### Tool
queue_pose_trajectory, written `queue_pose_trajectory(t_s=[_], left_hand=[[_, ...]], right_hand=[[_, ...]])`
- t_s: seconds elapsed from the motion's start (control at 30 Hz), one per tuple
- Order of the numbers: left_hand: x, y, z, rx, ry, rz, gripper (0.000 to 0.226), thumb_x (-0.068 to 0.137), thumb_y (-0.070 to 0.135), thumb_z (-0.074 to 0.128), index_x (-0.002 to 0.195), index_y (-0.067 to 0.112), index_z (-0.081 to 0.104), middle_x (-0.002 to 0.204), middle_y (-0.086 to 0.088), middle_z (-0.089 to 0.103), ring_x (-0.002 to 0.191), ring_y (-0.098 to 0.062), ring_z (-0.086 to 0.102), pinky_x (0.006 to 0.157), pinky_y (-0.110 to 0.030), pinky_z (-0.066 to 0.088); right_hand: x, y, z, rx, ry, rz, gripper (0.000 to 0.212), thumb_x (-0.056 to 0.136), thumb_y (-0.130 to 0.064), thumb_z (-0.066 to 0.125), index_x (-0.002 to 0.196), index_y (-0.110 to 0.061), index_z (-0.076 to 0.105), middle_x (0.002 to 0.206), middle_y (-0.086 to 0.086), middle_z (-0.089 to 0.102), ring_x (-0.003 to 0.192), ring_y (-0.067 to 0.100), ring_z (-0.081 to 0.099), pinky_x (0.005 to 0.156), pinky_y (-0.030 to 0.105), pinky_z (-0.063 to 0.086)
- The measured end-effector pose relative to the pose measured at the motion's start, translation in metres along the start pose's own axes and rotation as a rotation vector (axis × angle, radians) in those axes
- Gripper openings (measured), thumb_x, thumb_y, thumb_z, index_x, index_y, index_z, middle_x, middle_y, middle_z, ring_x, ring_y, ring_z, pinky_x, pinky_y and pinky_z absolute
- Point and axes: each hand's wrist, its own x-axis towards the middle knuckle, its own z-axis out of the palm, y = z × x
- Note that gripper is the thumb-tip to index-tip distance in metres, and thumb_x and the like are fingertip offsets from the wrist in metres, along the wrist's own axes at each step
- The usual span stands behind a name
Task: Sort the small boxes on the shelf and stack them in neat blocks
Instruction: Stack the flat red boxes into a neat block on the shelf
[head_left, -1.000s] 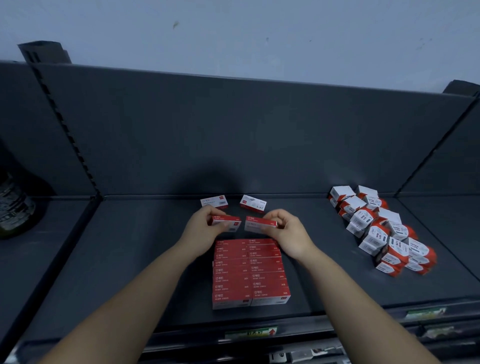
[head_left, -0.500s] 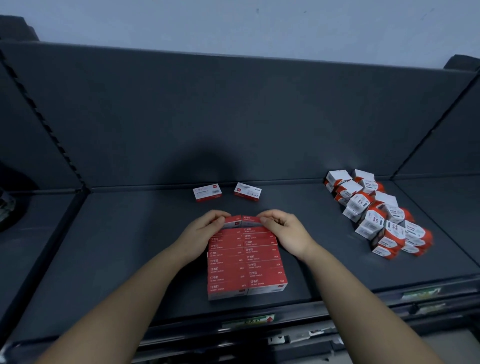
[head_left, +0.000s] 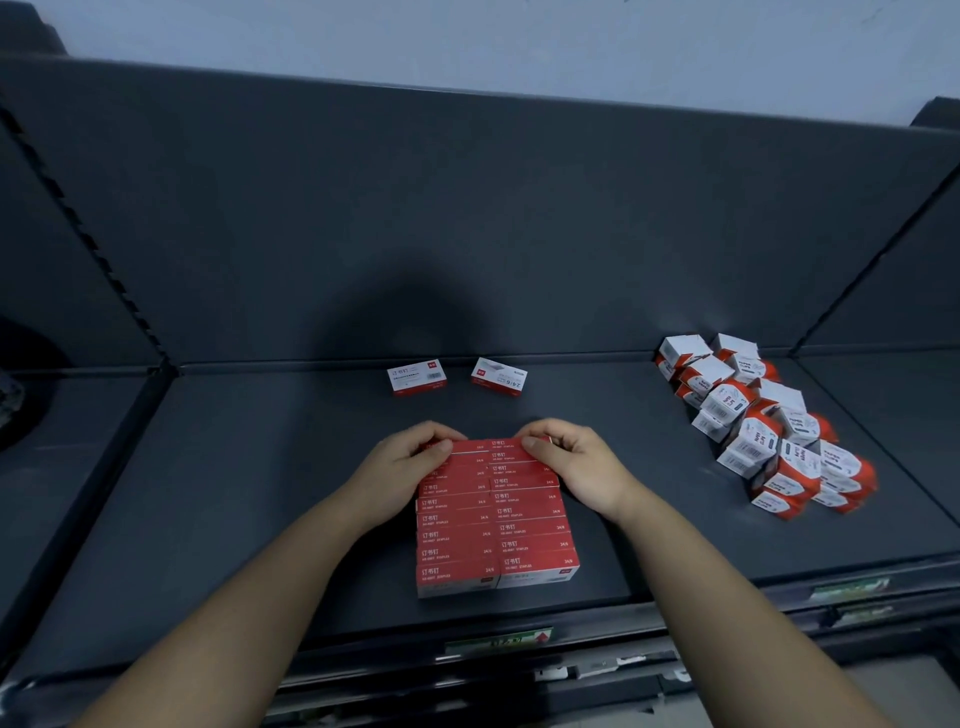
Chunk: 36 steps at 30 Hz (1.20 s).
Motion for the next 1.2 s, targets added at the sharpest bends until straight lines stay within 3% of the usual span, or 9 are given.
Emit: queue_pose_trajectory(t_s=[0.13,0.27,0.47,0.67,0.8,0.97,1.07,1.13,1.2], left_hand=[[0.007,0.004,-0.01,-0.028,0.042,0.014,0.021,0.099,0.024,0.051,0.112,0.031,0.067,0.11,0.008,0.069,0.103,-0.004,0.064,0.09,-0.02,0.047],[0.025,0.0,-0.034,0.124,0.368,0.028,0.024,0.092,0.012,0.063,0.113,0.024,0.062,0.122,0.004,0.056,0.102,-0.007,0.059,0.098,-0.029,0.047],[0.052,-0.004,-0.051,0.394,0.362,-0.119,0.055,0.086,0.022,0.072,0.135,0.017,0.046,0.14,-0.008,0.026,0.126,-0.023,0.04,0.111,-0.031,0.033],[0.069,-0.003,-0.042,0.514,0.416,-0.201,0.062,0.088,0.034,0.068,0.142,0.019,0.043,0.144,-0.011,0.03,0.134,-0.029,0.029,0.111,-0.033,0.027],[0.065,-0.009,-0.037,0.57,0.466,-0.156,0.047,0.089,0.031,0.068,0.132,0.022,0.053,0.138,-0.008,0.04,0.126,-0.029,0.036,0.103,-0.031,0.031],[0.056,-0.013,-0.041,0.589,0.332,-0.086,0.044,0.083,0.035,0.074,0.125,0.033,0.059,0.138,0.004,0.043,0.128,-0.025,0.032,0.1,-0.026,0.024],[0.054,-0.014,-0.041,0.607,0.32,-0.065,0.047,0.081,0.038,0.075,0.125,0.036,0.059,0.138,0.006,0.044,0.129,-0.024,0.032,0.1,-0.027,0.024],[0.053,-0.014,-0.039,0.632,0.332,-0.059,0.048,0.082,0.041,0.073,0.127,0.036,0.057,0.138,0.007,0.044,0.129,-0.024,0.032,0.1,-0.028,0.024],[0.052,-0.015,-0.036,0.685,0.336,-0.038,0.048,0.084,0.043,0.07,0.129,0.036,0.055,0.138,0.008,0.044,0.129,-0.024,0.032,0.101,-0.03,0.025]], right_hand=[[0.007,-0.007,-0.005,0.04,0.035,0.025,0.019,0.099,-0.019,0.055,0.11,-0.01,0.068,0.102,0.012,0.072,0.084,0.01,0.066,0.083,0.022,0.051],[0.03,-0.013,-0.015,-0.053,0.168,0.049,0.011,0.096,-0.01,0.058,0.095,-0.015,0.068,0.088,0.011,0.067,0.075,0.01,0.06,0.074,0.019,0.047],[0.064,-0.013,-0.021,-0.231,0.339,0.128,0.005,0.091,-0.014,0.063,0.094,-0.019,0.064,0.087,-0.004,0.06,0.083,0.014,0.056,0.072,0.02,0.042],[0.078,-0.026,-0.012,-0.52,0.223,0.222,0.061,0.087,-0.042,0.069,0.141,-0.022,0.048,0.133,0.004,0.04,0.117,0.023,0.054,0.097,0.03,0.044],[0.075,-0.03,-0.01,-0.657,0.208,0.195,0.036,0.085,-0.047,0.069,0.113,-0.025,0.063,0.119,0.002,0.04,0.104,0.023,0.055,0.088,0.034,0.049],[0.063,-0.022,-0.019,-0.853,0.105,0.171,0.038,0.079,-0.061,0.068,0.076,-0.024,0.058,0.107,-0.001,0.047,0.101,0.017,0.048,0.086,0.034,0.047],[0.062,-0.025,-0.024,-0.781,0.206,0.049,0.03,0.092,-0.044,0.06,0.08,-0.016,0.063,0.096,0.0,0.056,0.092,0.02,0.057,0.077,0.033,0.048],[0.066,-0.028,-0.026,-0.826,0.208,-0.08,0.017,0.096,-0.018,0.054,0.108,-0.017,0.065,0.116,0.003,0.058,0.109,0.024,0.056,0.09,0.036,0.048],[0.069,-0.032,-0.025,-0.927,0.017,-0.146,0.059,0.087,0.006,0.047,0.137,-0.025,0.052,0.146,-0.003,0.045,0.132,0.023,0.041,0.106,0.037,0.041]])
